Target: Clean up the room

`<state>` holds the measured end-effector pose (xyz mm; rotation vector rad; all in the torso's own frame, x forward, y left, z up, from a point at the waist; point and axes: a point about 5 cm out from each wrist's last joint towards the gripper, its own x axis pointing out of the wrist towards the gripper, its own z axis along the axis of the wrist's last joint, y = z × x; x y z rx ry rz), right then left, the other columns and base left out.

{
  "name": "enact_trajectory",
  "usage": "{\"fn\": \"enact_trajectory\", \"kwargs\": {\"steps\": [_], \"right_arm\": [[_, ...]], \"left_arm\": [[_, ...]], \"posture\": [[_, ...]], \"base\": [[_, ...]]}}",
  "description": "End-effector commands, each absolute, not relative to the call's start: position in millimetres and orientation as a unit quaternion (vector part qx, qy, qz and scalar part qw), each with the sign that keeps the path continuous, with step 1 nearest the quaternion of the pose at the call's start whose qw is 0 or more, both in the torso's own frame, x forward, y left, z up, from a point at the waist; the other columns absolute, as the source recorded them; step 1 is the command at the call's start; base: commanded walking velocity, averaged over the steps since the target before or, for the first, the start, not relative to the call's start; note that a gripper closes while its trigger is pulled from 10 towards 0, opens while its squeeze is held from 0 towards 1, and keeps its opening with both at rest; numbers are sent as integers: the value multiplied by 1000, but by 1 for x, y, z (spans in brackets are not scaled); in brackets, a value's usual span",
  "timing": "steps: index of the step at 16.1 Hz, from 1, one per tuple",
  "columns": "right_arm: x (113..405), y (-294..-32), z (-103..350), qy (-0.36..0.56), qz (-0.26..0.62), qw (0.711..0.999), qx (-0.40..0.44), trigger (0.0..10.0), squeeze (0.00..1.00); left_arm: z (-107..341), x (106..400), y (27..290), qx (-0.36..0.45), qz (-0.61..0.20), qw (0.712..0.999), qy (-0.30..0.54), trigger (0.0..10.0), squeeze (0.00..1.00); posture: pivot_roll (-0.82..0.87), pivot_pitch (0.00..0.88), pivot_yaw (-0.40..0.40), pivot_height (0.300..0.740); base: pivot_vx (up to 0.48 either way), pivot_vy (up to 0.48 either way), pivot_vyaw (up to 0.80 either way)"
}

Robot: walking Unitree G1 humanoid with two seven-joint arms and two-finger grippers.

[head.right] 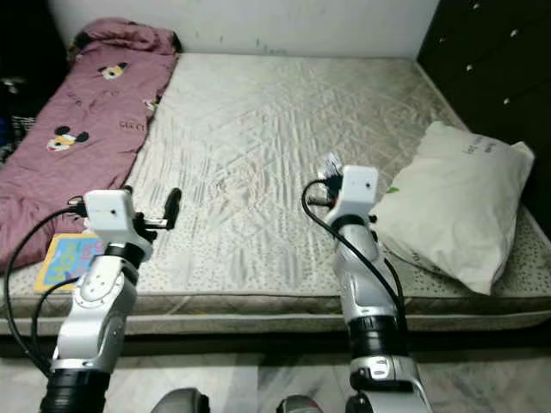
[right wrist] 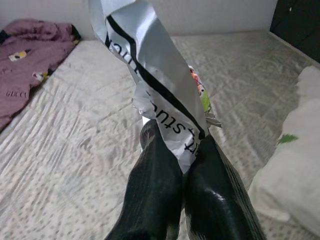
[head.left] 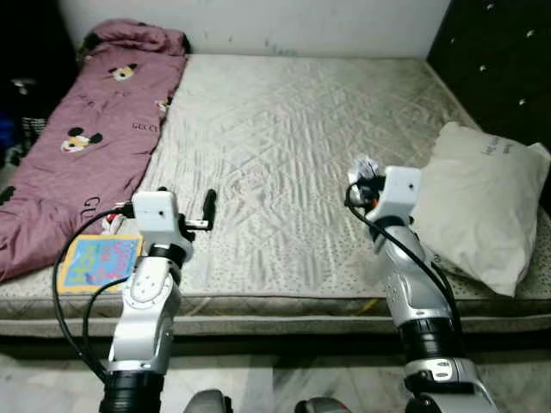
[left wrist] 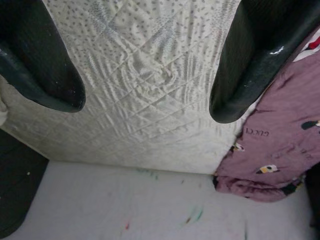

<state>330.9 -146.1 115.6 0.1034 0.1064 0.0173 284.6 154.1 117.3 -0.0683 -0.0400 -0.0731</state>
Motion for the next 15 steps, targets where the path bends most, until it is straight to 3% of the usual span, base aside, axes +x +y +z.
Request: {"fn": "enact_trajectory", "kwargs": {"steps": [1,6,15], "right_arm": [[329,-138,113,55,26,997,50,10000,0],[322,-142,104,72,10,996,59,10000,0],[312,-139,92,88,27,995,35,10000,0]], "left_arm": [[114,280,163,-28,-19,999,-14,10000,0],[110,278,155,-24,-33,999,-4,10000,0],[120,274,154,-35,-42,998,-31,10000,0]], "posture": [[-49,0,-26,740],[-57,0,5,740],[-57,0,-21,740]], "base": [[0,480,0],[0,480,0],[30,0,0]]}}
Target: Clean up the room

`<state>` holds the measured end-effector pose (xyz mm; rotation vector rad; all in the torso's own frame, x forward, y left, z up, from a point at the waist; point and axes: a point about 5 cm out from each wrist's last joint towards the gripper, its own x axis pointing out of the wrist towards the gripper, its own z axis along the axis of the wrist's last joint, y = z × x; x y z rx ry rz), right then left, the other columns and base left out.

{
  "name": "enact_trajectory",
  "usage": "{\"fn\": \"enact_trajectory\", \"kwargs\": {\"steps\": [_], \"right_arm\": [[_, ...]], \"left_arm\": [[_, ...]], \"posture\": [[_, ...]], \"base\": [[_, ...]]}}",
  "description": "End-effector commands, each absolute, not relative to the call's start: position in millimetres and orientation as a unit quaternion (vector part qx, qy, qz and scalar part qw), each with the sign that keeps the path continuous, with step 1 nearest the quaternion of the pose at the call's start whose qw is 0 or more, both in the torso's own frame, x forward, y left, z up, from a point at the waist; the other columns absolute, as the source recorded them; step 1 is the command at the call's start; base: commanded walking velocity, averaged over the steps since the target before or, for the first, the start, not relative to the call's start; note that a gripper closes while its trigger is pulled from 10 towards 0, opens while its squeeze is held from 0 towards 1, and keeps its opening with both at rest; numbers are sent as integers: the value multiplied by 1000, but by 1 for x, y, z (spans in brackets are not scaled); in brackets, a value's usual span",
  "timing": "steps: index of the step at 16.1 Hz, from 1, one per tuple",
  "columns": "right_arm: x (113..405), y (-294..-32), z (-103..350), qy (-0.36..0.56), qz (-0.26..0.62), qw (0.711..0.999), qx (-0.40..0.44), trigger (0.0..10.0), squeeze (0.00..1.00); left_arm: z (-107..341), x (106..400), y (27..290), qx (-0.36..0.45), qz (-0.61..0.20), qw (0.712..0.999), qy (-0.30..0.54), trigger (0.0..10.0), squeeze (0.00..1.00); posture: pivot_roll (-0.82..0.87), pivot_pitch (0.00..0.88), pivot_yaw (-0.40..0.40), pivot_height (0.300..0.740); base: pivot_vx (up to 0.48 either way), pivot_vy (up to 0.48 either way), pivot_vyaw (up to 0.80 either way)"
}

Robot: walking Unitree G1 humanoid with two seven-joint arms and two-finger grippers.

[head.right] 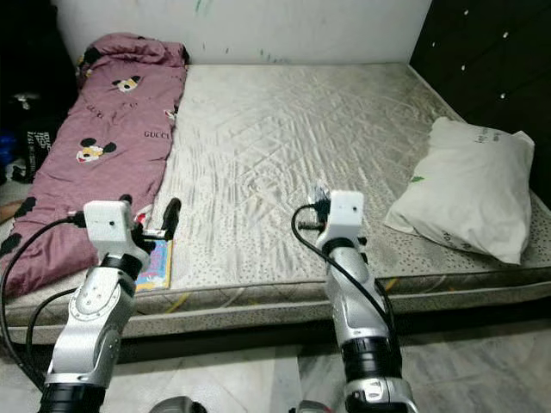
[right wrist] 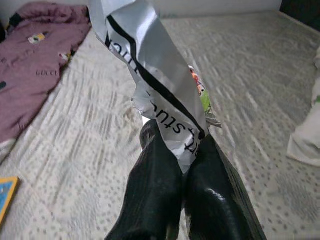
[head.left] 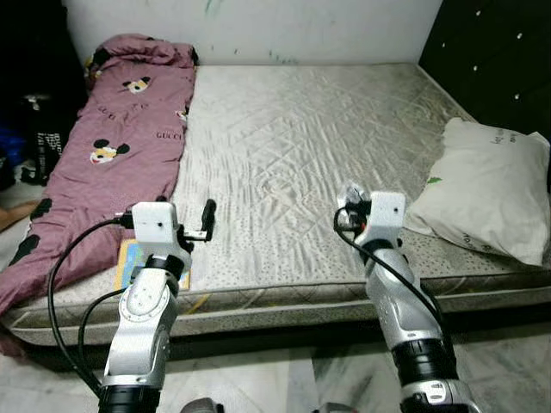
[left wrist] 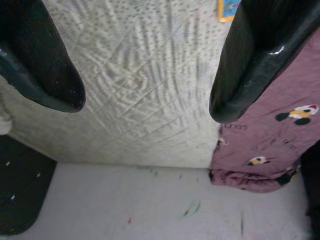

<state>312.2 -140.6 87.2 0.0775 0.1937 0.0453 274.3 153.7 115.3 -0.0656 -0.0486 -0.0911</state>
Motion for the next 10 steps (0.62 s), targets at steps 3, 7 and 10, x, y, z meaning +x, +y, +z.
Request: {"fn": "enact_trajectory", "kwargs": {"steps": [3,7,10], "right_arm": [[307,-139,89,93,29,995,32,10000,0],[302,-143,85,98,18,995,31,10000,0],[300,-144,86,95,13,995,30,10000,0]], "left_arm": [[112,266,156,-35,-38,999,-17,10000,0],[108,258,151,-36,-50,998,-6,10000,0],[109,262,149,-34,-62,997,-4,10000,0]], "posture": [[-58,0,-21,740],[-67,0,1,740],[-74,0,9,740]], "base": [[291,0,0],[330,0,0],[351,0,0]]}}
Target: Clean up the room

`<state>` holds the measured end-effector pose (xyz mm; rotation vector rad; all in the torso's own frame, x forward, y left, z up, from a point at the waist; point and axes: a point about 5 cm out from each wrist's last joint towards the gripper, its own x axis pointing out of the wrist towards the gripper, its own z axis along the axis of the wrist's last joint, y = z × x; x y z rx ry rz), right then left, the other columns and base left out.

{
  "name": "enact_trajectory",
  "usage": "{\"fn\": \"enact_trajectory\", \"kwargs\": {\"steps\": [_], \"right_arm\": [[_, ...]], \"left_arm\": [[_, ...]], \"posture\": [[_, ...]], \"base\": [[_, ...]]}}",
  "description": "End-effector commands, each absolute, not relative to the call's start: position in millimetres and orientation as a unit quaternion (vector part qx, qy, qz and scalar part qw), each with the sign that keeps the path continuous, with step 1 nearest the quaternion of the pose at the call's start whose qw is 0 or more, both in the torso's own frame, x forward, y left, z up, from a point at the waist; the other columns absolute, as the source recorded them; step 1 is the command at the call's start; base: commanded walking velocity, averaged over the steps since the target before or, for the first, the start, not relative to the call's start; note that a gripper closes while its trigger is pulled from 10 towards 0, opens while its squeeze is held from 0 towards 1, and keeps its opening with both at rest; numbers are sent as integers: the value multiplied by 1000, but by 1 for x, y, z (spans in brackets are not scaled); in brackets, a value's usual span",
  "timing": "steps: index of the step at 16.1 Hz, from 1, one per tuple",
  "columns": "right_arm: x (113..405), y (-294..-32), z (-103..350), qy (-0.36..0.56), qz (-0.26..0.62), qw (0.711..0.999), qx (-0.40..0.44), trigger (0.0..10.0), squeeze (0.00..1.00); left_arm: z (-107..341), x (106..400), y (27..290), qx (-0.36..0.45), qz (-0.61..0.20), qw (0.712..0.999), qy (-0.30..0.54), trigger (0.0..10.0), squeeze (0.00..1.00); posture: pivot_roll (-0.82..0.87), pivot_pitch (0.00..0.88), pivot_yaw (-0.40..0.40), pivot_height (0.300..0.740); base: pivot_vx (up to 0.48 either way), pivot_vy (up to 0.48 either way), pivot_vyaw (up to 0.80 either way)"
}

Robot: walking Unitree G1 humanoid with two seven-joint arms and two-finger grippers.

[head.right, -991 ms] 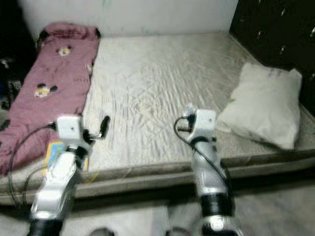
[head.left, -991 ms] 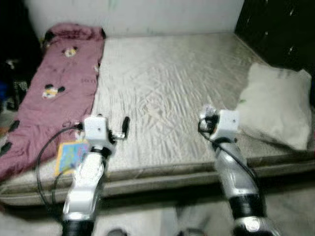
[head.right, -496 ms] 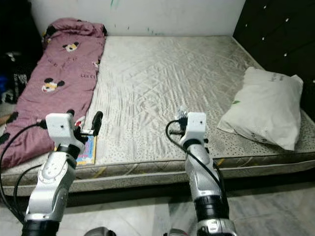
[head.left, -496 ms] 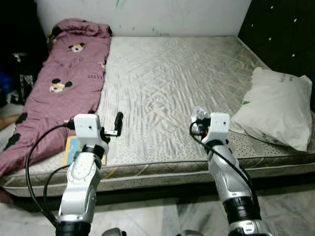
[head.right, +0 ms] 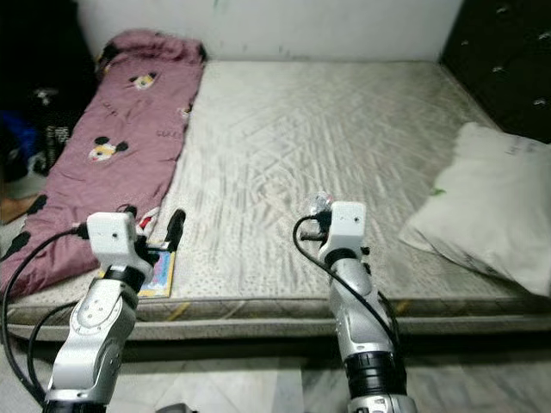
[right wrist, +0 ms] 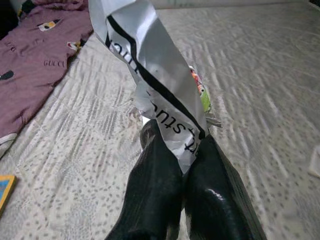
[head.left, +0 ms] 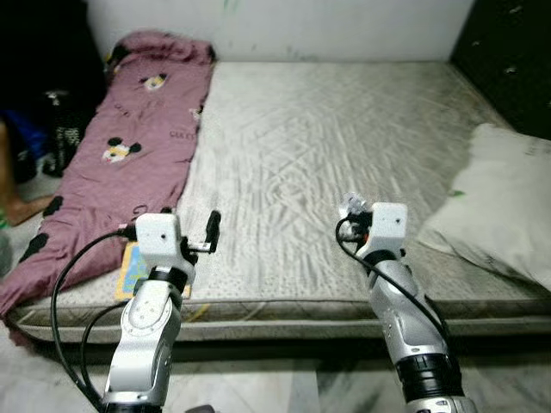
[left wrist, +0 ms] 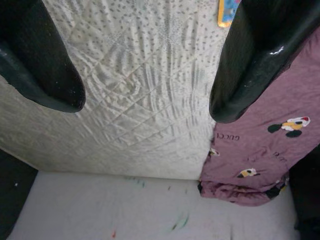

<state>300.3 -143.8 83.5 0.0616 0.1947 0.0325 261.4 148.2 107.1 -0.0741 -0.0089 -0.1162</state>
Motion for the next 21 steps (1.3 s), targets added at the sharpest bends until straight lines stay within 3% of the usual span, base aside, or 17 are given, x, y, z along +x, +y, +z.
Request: {"fn": "enact_trajectory", "kwargs": {"steps": [1,7,12,21], "right_arm": [[299,-145,86,94,12,995,30,10000,0],[298,-143,87,92,17,995,27,10000,0],[298,-145,86,94,14,995,25,10000,0],[304,-139,88,89,23,996,24,10000,0]], "left_arm": [[110,262,148,-34,-64,997,-4,10000,0],[107,259,150,-38,-59,998,5,10000,0],[102,260,151,-36,-42,998,22,10000,0],[104,266,148,-35,-48,998,20,10000,0]], "posture": [[-74,0,9,740],[-73,0,9,740],[-74,0,10,740],[-74,0,14,740]], "base": [[371,0,0],[354,0,0],[0,0,0],[0,477,-44]]}}
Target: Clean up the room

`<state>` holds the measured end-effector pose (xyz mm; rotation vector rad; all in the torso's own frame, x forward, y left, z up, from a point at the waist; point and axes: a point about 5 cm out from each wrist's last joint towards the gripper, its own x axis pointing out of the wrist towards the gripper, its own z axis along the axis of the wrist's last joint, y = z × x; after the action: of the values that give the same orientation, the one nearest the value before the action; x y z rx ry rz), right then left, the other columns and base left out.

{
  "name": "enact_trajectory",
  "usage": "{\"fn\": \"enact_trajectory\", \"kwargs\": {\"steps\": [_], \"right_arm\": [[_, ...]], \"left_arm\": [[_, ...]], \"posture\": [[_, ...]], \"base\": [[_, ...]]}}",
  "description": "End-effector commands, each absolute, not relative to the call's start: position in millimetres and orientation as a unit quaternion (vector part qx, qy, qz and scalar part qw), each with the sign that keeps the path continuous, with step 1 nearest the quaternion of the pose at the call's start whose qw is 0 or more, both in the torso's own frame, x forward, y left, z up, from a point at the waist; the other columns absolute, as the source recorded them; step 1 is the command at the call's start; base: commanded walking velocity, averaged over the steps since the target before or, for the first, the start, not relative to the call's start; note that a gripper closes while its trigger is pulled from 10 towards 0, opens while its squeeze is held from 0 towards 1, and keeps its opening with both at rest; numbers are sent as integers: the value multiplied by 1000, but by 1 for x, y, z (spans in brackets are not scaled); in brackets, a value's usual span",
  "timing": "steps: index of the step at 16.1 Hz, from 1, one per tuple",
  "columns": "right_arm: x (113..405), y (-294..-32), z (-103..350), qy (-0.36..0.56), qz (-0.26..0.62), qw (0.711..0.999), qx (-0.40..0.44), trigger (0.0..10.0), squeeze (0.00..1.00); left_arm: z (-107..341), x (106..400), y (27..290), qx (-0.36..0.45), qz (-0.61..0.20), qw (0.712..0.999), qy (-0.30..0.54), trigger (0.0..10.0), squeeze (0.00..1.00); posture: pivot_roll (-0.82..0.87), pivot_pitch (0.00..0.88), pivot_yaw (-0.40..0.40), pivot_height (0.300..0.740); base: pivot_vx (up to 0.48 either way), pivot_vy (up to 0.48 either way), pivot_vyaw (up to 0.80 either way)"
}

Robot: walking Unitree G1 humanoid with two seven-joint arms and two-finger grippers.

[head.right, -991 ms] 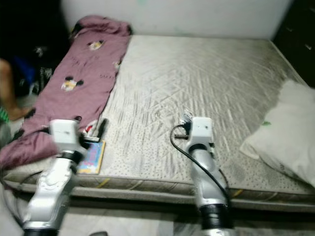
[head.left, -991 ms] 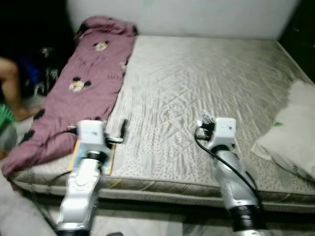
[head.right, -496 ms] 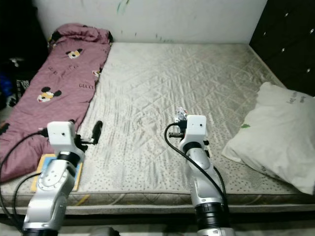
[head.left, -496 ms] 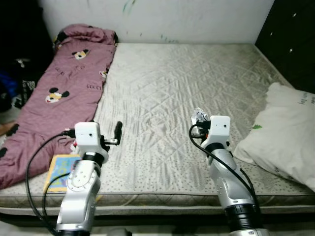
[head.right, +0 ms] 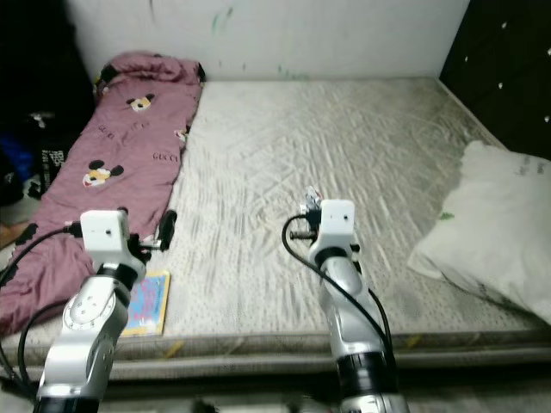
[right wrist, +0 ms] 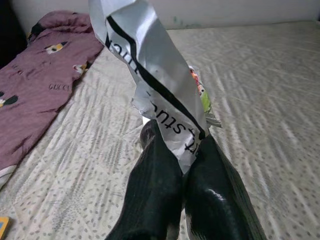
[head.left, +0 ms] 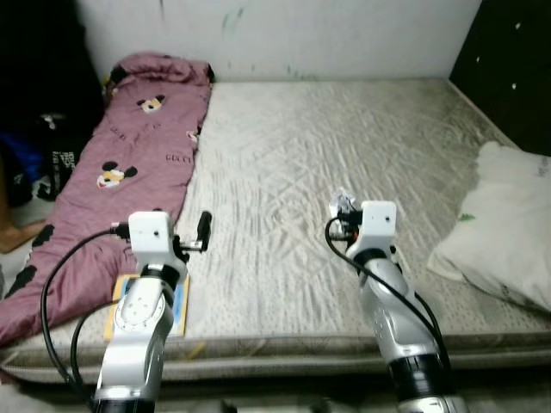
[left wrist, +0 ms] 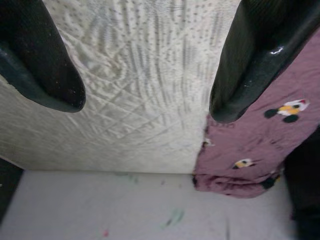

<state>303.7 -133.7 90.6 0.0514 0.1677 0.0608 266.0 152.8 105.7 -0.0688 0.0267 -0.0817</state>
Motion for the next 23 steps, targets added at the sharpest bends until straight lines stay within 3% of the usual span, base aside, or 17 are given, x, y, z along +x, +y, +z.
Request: {"fn": "enact_trajectory", "kwargs": {"steps": [1,23], "right_arm": [[305,-139,89,87,24,996,25,10000,0],[308,-132,90,78,48,996,15,10000,0]], "left_arm": [[104,266,148,-35,-47,998,19,10000,0],[103,267,151,-35,-34,999,23,10000,0]], "posture": [[-74,0,13,740],[-67,0,4,740]], "base": [[0,480,0],[0,480,0]]}}
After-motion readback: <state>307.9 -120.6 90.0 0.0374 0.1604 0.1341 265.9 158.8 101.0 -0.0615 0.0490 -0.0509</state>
